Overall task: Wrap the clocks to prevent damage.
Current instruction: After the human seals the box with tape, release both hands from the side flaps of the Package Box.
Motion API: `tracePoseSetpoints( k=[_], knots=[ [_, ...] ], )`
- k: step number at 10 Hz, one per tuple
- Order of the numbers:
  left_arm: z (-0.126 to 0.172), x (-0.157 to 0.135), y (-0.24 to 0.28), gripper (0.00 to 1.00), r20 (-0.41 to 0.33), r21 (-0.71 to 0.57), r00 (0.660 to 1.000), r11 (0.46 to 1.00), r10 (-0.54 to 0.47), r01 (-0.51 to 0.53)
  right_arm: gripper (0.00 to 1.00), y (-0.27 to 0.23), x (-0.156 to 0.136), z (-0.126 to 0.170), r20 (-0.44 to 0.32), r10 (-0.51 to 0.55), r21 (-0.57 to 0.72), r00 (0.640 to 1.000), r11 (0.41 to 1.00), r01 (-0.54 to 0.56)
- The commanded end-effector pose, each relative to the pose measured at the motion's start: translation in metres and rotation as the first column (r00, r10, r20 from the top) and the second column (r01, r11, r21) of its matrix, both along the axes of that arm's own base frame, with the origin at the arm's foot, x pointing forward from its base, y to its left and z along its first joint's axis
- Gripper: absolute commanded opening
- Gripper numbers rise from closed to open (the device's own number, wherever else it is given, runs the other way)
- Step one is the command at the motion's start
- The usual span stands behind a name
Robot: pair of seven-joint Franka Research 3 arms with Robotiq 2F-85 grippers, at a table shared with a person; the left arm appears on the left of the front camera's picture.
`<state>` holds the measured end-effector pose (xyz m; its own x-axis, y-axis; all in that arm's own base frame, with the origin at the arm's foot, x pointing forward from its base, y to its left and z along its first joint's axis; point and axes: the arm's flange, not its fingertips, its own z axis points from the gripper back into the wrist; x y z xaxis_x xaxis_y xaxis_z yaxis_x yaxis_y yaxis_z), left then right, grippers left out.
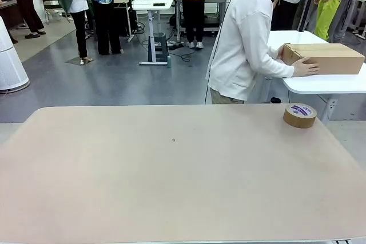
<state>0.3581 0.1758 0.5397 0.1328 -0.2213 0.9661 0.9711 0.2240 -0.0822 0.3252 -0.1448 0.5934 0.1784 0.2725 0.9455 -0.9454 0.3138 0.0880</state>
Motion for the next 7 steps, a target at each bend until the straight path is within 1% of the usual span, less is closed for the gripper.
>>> tracePoseSetpoints(
  k=[1,7],
  knots=[
    [0.0023,-0.0012,0.0024,1.00,-0.001,-0.002,1.000,1.000,-0.008,0.008,1.00,-0.0010,0.0005,0.0006,0.016,0.009,0.019,1.000,1.000,-0.009],
    [0.0023,-0.0012,0.0024,1.00,-0.001,-0.002,1.000,1.000,-0.008,0.008,1.00,-0.0010,0.0005,0.0006,0.016,0.009,0.019,1.000,1.000,-0.009]
  ],
)
